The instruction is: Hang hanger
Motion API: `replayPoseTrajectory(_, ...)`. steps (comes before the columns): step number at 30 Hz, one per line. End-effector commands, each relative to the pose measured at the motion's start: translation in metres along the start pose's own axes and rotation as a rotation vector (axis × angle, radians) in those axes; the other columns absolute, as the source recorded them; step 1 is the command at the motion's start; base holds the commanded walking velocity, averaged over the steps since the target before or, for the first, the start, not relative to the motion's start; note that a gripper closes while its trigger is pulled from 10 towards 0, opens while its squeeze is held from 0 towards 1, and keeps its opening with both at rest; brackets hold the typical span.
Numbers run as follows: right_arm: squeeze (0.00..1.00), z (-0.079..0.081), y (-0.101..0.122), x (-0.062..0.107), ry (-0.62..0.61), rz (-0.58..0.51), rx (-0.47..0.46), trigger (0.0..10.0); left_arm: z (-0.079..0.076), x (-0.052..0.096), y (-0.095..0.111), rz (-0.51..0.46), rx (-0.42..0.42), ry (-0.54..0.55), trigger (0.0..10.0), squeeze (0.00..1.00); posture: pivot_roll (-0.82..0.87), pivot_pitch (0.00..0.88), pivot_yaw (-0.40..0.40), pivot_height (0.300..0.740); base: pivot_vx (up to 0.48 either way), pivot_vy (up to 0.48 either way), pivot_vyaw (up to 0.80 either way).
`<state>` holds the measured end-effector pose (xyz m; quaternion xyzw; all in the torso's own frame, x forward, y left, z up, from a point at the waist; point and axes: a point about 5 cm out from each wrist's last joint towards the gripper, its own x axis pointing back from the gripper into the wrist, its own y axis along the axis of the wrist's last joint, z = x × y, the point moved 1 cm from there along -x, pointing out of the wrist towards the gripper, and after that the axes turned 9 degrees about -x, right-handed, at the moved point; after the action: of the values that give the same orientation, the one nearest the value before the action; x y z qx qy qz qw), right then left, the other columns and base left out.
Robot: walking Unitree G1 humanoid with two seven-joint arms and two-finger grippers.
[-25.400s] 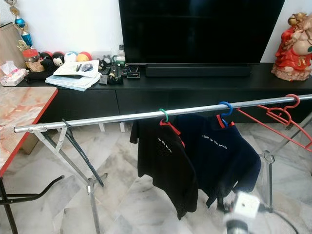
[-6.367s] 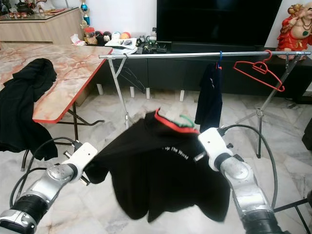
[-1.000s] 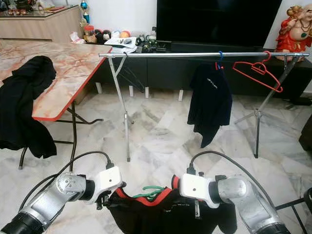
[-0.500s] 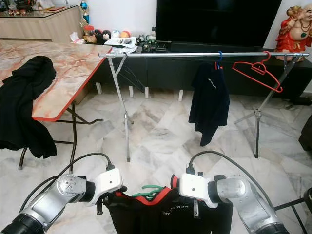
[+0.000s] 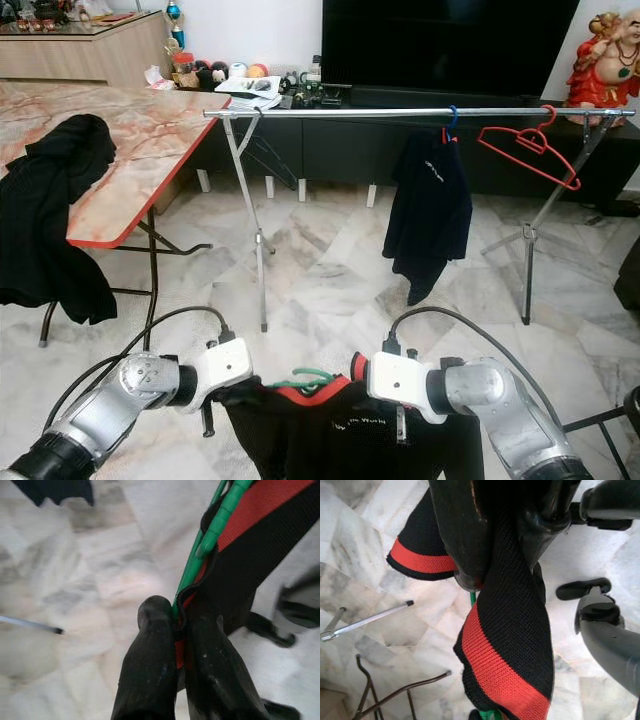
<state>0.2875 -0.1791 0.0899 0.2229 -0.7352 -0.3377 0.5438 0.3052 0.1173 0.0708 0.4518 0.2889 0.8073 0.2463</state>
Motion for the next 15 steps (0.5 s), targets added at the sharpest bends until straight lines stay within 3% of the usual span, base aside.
replayPoseTrajectory(1, 0.00, -0.001, -0.001, 0.003, 0.010, 0.006, 0.007, 10.0, 0.027, 0.014, -0.025, 0.168, 0.013, 0.173, 0.0, 0.00, -0.02, 0.000, -0.021, 0.740, 0.000, 0.000, 0.00)
replayPoseTrajectory(5, 0.00, -0.002, -0.001, 0.004, 0.000, 0.007, 0.007, 10.0, 0.036, 0.019, -0.038, 0.266, 0.010, 0.248, 0.0, 0.00, -0.02, 0.000, -0.021, 0.740, 0.000, 0.000, 0.00)
replayPoseTrajectory(10, 0.00, -0.005, -0.001, 0.007, -0.028, -0.002, -0.005, 10.0, 0.052, 0.038, -0.070, 0.575, -0.078, 0.417, 0.0, 0.00, -0.03, 0.000, -0.021, 0.740, 0.000, 0.000, 0.00)
replayPoseTrajectory(15, 0.00, -0.004, -0.005, 0.008, -0.042, 0.007, -0.026, 10.0, 0.060, 0.050, -0.082, 0.680, -0.105, 0.492, 0.0, 0.00, -0.02, 0.000, -0.021, 0.740, 0.000, 0.000, 0.00)
